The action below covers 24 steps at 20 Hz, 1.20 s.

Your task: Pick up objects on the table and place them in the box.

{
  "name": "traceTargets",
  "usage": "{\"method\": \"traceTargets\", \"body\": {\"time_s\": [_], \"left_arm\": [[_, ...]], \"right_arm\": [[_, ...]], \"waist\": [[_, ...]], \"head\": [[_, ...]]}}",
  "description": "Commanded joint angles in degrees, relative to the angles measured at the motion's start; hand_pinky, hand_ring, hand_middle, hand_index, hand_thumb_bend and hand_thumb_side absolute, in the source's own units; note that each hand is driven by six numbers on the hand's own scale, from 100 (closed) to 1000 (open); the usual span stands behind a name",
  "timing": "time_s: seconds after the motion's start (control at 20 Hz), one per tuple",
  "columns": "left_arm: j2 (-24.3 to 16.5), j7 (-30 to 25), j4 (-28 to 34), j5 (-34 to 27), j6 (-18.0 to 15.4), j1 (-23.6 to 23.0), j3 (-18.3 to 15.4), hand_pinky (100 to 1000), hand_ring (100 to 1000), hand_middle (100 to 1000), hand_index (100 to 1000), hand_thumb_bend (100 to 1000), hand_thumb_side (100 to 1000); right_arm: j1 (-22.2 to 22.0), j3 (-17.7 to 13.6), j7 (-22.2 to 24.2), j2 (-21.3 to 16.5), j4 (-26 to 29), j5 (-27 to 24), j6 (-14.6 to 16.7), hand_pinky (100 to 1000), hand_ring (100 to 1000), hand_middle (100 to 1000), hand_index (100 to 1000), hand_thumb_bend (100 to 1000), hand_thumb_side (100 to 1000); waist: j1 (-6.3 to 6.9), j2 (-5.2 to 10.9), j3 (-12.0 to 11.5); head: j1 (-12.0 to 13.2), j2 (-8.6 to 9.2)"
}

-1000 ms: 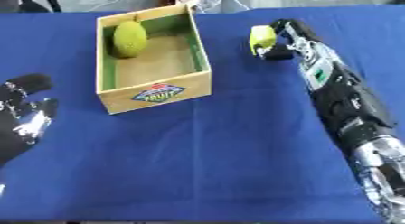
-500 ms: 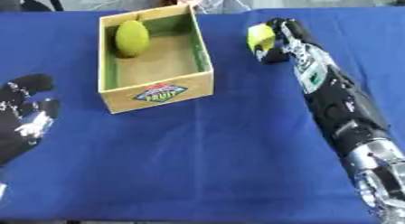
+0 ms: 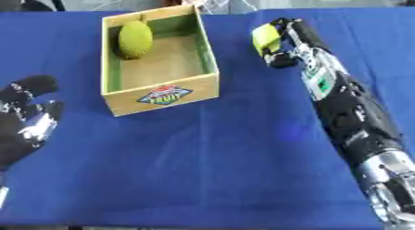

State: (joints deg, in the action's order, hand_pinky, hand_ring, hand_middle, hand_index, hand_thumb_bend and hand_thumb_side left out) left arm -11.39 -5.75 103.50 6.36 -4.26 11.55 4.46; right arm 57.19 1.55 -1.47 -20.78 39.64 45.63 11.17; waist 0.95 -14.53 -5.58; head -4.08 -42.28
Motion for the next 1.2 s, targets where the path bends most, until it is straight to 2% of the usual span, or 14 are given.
{"method": "traceTargets", "body": {"time_s": [0.05, 0.35, 0.6, 0.7, 0.85, 0.95, 1.05, 1.2], "left_arm": [[-0.2, 0.0, 0.8, -0.1, -0.1, 0.3, -0.3, 535, 815, 757, 813, 326, 337], [-0.1, -0.2, 0.9, -0.1, -0.2, 0.3, -0.1, 536, 815, 757, 813, 325, 338], [0.0, -0.4, 0.8, -0.2, -0.2, 0.3, 0.0, 536, 815, 757, 813, 324, 339], [0.0, -0.5, 0.8, -0.2, -0.3, 0.3, 0.0, 537, 815, 757, 813, 324, 340], [0.0, -0.5, 0.8, -0.2, -0.3, 0.3, 0.0, 537, 815, 757, 813, 323, 340], [0.0, -0.6, 0.8, -0.2, -0.3, 0.3, 0.0, 537, 815, 757, 813, 323, 341], [0.0, -0.6, 0.8, -0.2, -0.3, 0.2, 0.0, 537, 815, 757, 813, 323, 341], [0.1, -0.7, 0.8, -0.3, -0.4, 0.3, 0.0, 537, 816, 757, 813, 323, 341]], "right_arm": [[1.2, 1.4, 1.2, -0.7, 4.7, -1.2, 1.7, 690, 709, 534, 546, 100, 109], [3.0, 6.6, 6.3, 1.0, 12.0, -4.5, 5.7, 699, 713, 545, 557, 100, 125], [4.7, 10.8, 14.4, 2.8, 17.1, -7.6, 8.9, 713, 725, 564, 579, 100, 139], [5.0, 12.4, 17.9, 3.5, 18.7, -8.8, 10.1, 723, 736, 581, 597, 100, 174], [5.2, 14.5, 23.4, 4.3, 20.4, -10.5, 11.6, 744, 760, 630, 675, 100, 224], [5.1, 15.7, 27.2, 4.7, 21.4, -11.1, 12.4, 762, 783, 691, 781, 104, 284], [5.0, 16.6, 30.3, 4.9, 22.3, -10.7, 12.8, 775, 800, 733, 832, 154, 319], [4.9, 17.1, 31.8, 5.3, 23.3, -7.9, 12.5, 799, 834, 810, 926, 343, 435]], "waist": [[0.02, 0.88, 0.1], [-0.11, 1.0, -0.2], [-0.33, 1.1, -0.5], [-0.43, 1.11, -0.7], [-0.55, 1.11, -0.8], [-0.6, 1.11, -0.8], [-0.64, 1.12, -0.8], [-0.67, 1.16, -0.6]], "head": [[0.2, 0.14], [-0.4, 0.32], [-1.1, 0.83], [-1.3, 1.05], [-1.6, 1.24], [-1.7, 1.25], [-1.8, 1.23], [-2.0, 1.2]]}}
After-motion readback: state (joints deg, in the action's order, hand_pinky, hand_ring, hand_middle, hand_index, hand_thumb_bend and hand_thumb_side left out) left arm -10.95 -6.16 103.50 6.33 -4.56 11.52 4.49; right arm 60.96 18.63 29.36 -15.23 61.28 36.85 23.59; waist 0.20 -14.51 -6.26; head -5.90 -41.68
